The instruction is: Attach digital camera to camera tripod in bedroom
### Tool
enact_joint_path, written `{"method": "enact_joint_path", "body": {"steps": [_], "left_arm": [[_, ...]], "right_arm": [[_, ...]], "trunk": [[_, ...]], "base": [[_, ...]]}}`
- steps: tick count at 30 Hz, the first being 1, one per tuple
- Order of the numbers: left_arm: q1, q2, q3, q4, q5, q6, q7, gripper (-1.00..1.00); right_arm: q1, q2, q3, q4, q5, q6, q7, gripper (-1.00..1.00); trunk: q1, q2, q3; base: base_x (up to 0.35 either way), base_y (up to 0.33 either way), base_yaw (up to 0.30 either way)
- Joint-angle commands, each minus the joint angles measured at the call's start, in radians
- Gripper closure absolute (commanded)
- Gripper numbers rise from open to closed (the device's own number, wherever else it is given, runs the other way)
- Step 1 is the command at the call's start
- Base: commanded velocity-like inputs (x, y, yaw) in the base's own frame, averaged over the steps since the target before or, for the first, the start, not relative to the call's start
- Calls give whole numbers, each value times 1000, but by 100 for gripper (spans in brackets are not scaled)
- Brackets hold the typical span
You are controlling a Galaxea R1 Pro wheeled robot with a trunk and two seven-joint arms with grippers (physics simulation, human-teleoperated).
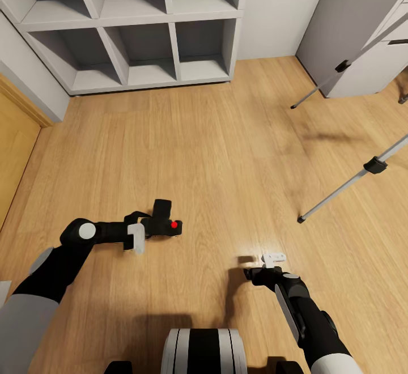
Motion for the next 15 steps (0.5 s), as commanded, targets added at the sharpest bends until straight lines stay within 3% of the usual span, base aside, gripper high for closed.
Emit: {"method": "enact_joint_path", "body": {"steps": [1, 8, 15], "left_arm": [[-1, 0, -2, -43, 5, 21, -11, 100], [0, -2, -3, -171, 38, 88, -29, 100], [0, -24, -4, -197, 126, 237, -29, 100]], "right_arm": [[0, 0, -1, -2, 6, 5, 6, -100], [0, 0, -2, -5, 6, 6, 7, -100], [0, 0, -2, -11, 6, 9, 7, -100]], "trunk": [[0, 0, -1], [0, 0, -1], [0, 0, -1]], "base": [[0, 0, 0], [0, 0, 0], [0, 0, 0]]}}
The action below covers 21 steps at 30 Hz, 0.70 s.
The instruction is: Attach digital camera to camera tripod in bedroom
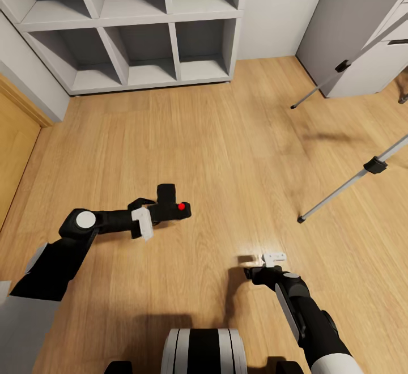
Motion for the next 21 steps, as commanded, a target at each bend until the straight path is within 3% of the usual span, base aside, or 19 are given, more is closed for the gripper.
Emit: {"method": "enact_joint_path", "body": {"steps": [1, 4, 5, 6, 9, 10, 13, 16, 21], "left_arm": [[-1, -3, -1, -2, 11, 36, -2, 100], [0, -17, 3, -2, 44, 116, 1, 100], [-1, -43, 11, -3, 82, 219, 6, 100], [-1, -59, 22, -2, 96, 258, 11, 100], [-1, -88, 56, -3, 114, 293, 22, 100], [0, -136, 113, 3, 134, 315, 53, 100], [-1, -212, 153, 11, 170, 324, 118, 100], [0, -241, 165, 18, 215, 327, 172, 100], [0, -263, 172, 55, 300, 328, 212, 100]], "right_arm": [[0, 0, -1, -3, 7, 5, 5, -100], [0, 0, 0, -6, 7, 4, 5, -100], [0, 0, 1, -9, 7, 3, 5, -100], [0, -1, 1, -10, 7, 3, 5, -100], [0, 0, 1, -10, 7, 3, 5, -100], [0, 0, 2, -11, 7, 3, 5, -100], [0, -1, 2, -11, 7, 3, 5, -100], [0, -1, 2, -11, 7, 3, 5, -100], [0, 0, 2, -10, 7, 3, 5, -100]], "trunk": [[0, 0, -1], [0, 0, -1], [0, 0, -1], [0, 0, -1], [0, 0, -1], [0, 0, -1], [0, 0, -1], [0, 0, -1], [0, 0, -1]], "base": [[0, 0, 0], [0, 0, 0], [0, 0, 0], [0, 0, 0], [0, 0, 0], [0, 0, 0], [0, 0, 0], [0, 0, 0], [0, 0, 0]]}}
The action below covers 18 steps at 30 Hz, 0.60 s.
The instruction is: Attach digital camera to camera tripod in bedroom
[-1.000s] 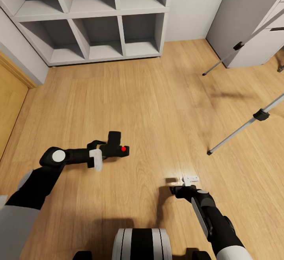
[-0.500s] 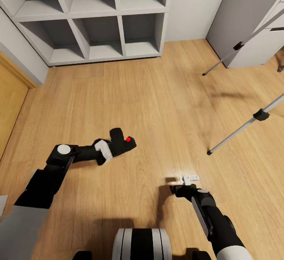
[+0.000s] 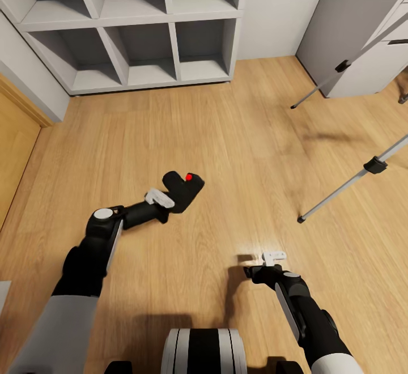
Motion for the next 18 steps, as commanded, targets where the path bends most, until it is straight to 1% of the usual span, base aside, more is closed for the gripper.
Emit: {"method": "enact_joint_path", "body": {"steps": [1, 5, 6, 7, 8, 11, 12, 13, 14, 16, 18], "left_arm": [[0, -5, 6, 29, 43, 5, 0, 100], [-1, -9, 17, 101, 151, -19, 12, 100], [-1, -9, 27, 138, 206, -53, 16, 100], [-1, -10, 49, 193, 279, -134, 19, 100], [-1, -10, 72, 229, 324, -199, 23, 100], [-1, -10, 120, 282, 387, -286, 30, 100], [-1, -10, 154, 319, 423, -323, 37, 100], [-1, -11, 169, 339, 439, -334, 39, 100], [-1, -10, 191, 379, 466, -348, 44, 100], [-1, -10, 210, 435, 492, -352, 47, 100], [-1, -11, 217, 461, 503, -347, 49, 100]], "right_arm": [[0, 0, -1, -1, 7, 5, 5, -100], [0, 1, -1, -1, 7, 5, 6, -100], [0, 1, -1, -1, 7, 5, 6, -100], [0, 1, 0, -1, 7, 5, 6, -100], [0, 1, 1, -1, 7, 5, 5, -100], [0, 1, 3, -1, 7, 5, 6, -100], [0, 1, 4, -1, 7, 5, 6, -100], [0, 1, 5, -1, 7, 5, 6, -100], [0, 1, 6, -1, 7, 4, 6, -100], [0, 1, 8, -1, 7, 4, 6, -100], [0, 1, 9, -1, 7, 5, 7, -100]], "trunk": [[0, 0, -1], [0, 0, -1], [0, 0, -1], [0, 0, -1], [0, 0, -1], [0, 0, -1], [0, 0, -1], [0, 0, -1], [0, 0, -1], [0, 0, -1], [0, 0, -1]], "base": [[0, 0, 0], [0, 0, 0], [0, 0, 0], [0, 0, 0], [0, 0, 0], [0, 0, 0], [0, 0, 0], [0, 0, 0], [0, 0, 0], [0, 0, 0], [0, 0, 0]]}}
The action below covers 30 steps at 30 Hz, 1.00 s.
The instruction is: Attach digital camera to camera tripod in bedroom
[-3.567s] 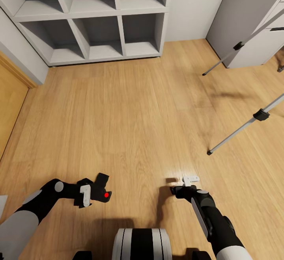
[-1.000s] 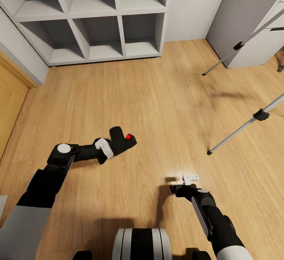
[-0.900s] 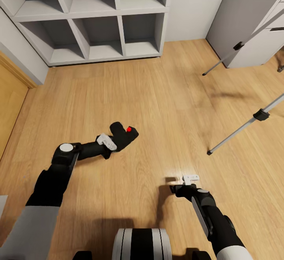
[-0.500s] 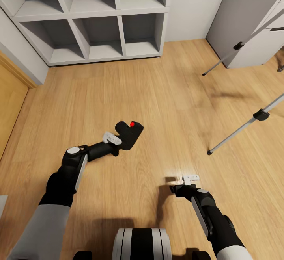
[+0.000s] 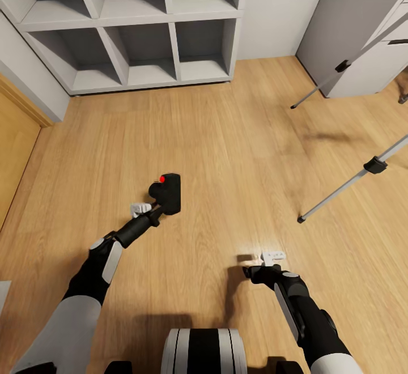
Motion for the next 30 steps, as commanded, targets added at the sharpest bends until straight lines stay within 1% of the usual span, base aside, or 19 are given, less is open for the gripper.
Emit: {"method": "enact_joint_path", "body": {"steps": [1, 3, 6, 7, 9, 10, 12, 13, 15, 16, 18, 19, 22, 23, 25, 26, 27, 28, 30], "left_arm": [[0, -2, 6, 9, 12, 13, -6, 100], [-1, -7, 12, 31, 22, 25, -4, 100], [-1, -22, 21, 53, 46, 53, 18, 100], [-1, -30, 21, 57, 67, 74, 46, 100], [-1, -36, 22, 59, 91, 97, 80, 100], [-1, -42, 22, 58, 113, 112, 116, 100], [-1, -48, 24, 59, 133, 116, 146, 100], [-1, -59, 27, 63, 155, 111, 171, 100], [-1, -71, 26, 72, 179, 106, 194, 100], [-1, -81, 23, 81, 200, 106, 217, 100], [-1, -90, 20, 86, 214, 113, 243, 100], [-1, -99, 15, 87, 221, 129, 273, 100], [-1, -110, 5, 84, 227, 157, 332, 100], [-1, -114, 1, 81, 230, 171, 385, 100], [-1, -116, -3, 78, 234, 181, 444, 100], [0, -119, -6, 77, 236, 188, 505, 100], [0, -131, -9, 83, 244, 197, 669, 100], [0, -135, -10, 85, 246, 197, 691, 100], [0, -143, -10, 105, 250, 199, 764, 100]], "right_arm": [[0, 0, 0, -1, 7, 5, 6, -100], [0, 0, 1, -2, 6, 5, 6, -100], [0, 1, 1, -3, 5, 6, 8, -100], [0, 1, 1, -4, 5, 7, 14, -100], [0, 1, 0, -4, 5, 9, 22, -100], [0, 2, 0, -5, 5, 11, 34, -100], [0, 2, -1, -9, 5, 13, 46, -100], [0, 2, -2, -18, 5, 15, 57, -100], [0, 2, -2, -30, 5, 16, 65, -100], [0, 2, -2, -44, 5, 17, 70, -100], [0, 2, -3, -58, 5, 18, 74, -100], [0, 2, -4, -71, 5, 19, 76, -100], [0, 2, -5, -97, 6, 22, 77, -100], [0, 2, -7, -122, 6, 29, 78, -100], [0, 2, -7, -149, 5, 42, 79, -100], [0, 2, -8, -174, 6, 61, 79, -100], [0, 3, -12, -238, 5, 141, 79, -100], [0, 3, -12, -246, 5, 152, 79, -100], [0, 3, -12, -269, 4, 183, 79, -100]], "trunk": [[0, 0, -1], [0, 0, -1], [0, 0, -1], [0, 0, -1], [0, 0, -1], [0, 0, -1], [0, 0, -1], [0, 0, -1], [0, 0, -1], [0, 0, -1], [0, 0, -1], [0, 0, -1], [0, 0, -1], [0, 0, -1], [0, 0, -1], [0, 0, -1], [0, 0, -1], [0, 0, -1], [0, 0, -1]], "base": [[0, 0, 0], [0, 0, 0], [0, 0, 0], [0, 0, 0], [0, 0, 0], [0, 0, 0], [0, 0, 0], [0, 0, 0], [0, 0, 0], [0, 0, 0], [0, 0, 0], [0, 0, 0], [0, 0, 0], [0, 0, 0], [0, 0, 0], [0, 0, 0], [0, 0, 0], [0, 0, 0], [0, 0, 0]]}}
